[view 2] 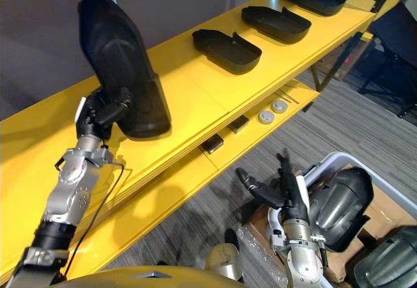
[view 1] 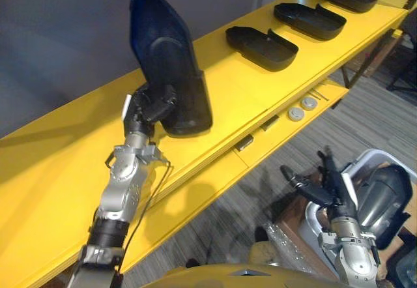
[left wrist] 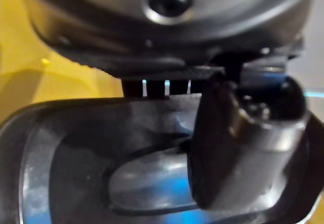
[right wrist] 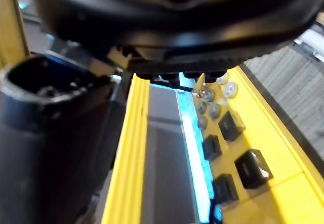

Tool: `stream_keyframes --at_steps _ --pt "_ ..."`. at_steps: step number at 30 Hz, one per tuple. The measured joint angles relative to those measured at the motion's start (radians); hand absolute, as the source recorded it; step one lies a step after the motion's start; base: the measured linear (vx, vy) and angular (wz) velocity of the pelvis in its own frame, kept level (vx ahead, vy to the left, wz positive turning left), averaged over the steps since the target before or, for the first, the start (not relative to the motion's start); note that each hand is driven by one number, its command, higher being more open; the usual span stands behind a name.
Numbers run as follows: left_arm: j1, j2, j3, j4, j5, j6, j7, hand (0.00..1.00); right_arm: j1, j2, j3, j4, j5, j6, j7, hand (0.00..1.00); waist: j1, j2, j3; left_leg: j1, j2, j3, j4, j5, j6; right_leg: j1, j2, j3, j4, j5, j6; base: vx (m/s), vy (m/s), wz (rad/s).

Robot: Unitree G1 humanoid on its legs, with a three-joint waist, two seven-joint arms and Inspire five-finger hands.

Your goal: Walk over and take three plastic housings, then place them on the shelf

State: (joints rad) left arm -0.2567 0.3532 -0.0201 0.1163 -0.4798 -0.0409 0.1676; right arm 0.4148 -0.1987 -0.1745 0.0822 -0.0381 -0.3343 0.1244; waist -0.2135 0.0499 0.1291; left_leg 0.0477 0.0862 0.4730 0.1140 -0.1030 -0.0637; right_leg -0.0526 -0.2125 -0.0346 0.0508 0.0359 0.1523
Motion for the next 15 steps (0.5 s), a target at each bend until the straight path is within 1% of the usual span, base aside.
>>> stream_keyframes --at_steps 2,3,5,8,11,13,15 --pt "-0.056 0.05 0.001 0.099 -0.024 0.003 0.011 0.0 0.001 -0.039 0.07 0.026 -0.035 0.011 0.073 1.0 -0.012 -0.002 0.002 0.011 0.002 0.005 -0.003 0.0 0.0 0.0 0.005 0.014 0.0 0.0 0.0 0.01 -0.02 -0.16" --pt "-0.069 0.057 0.001 0.122 -0.036 0.004 0.011 0.0 0.002 -0.043 0.085 0.033 -0.035 0.014 0.088 1.0 -0.013 -0.003 0.002 0.014 0.001 0.007 -0.006 0.0 0.0 0.0 0.005 0.017 0.0 0.0 -0.001 0.0 -0.013 -0.13" --pt "-0.133 0.065 0.001 0.207 -0.093 0.016 0.021 0.0 0.003 -0.043 0.142 0.066 -0.035 0.019 0.13 1.0 -0.026 -0.007 0.007 0.015 -0.002 0.008 -0.014 0.002 -0.001 -0.003 0.005 0.018 0.0 -0.001 -0.002 0.0 -0.003 -0.03" --pt "-0.187 0.079 -0.002 0.266 -0.154 0.024 0.043 0.0 0.0 -0.043 0.217 0.099 -0.04 0.032 0.143 1.0 -0.039 -0.018 0.022 0.012 -0.002 0.011 -0.014 0.002 0.0 -0.011 0.005 0.024 0.006 -0.003 -0.005 -0.03 -0.007 -0.03" --pt "-0.258 0.082 -0.006 0.309 -0.178 0.025 0.079 0.0 0.002 -0.045 0.268 0.132 -0.145 0.035 0.135 1.0 -0.041 -0.027 0.051 0.01 -0.004 0.013 -0.012 0.003 0.001 -0.021 0.005 0.03 0.02 -0.006 -0.009 -0.04 -0.008 -0.03" --pt "-0.271 0.09 -0.006 0.317 -0.188 0.025 0.09 0.0 0.004 -0.051 0.307 0.149 -0.154 0.045 0.127 1.0 -0.053 -0.027 0.052 0.001 -0.003 0.013 -0.01 0.003 0.001 -0.03 0.005 0.032 0.023 -0.006 -0.009 -0.02 -0.006 0.0" --pt "-0.299 0.096 -0.006 0.322 -0.198 0.034 0.094 0.0 0.002 -0.054 0.336 0.15 -0.154 0.055 0.114 1.0 -0.064 -0.032 0.074 -0.002 -0.001 0.013 -0.002 0.003 0.001 -0.035 0.005 0.035 0.034 -0.007 -0.011 0.0 0.0 0.0"
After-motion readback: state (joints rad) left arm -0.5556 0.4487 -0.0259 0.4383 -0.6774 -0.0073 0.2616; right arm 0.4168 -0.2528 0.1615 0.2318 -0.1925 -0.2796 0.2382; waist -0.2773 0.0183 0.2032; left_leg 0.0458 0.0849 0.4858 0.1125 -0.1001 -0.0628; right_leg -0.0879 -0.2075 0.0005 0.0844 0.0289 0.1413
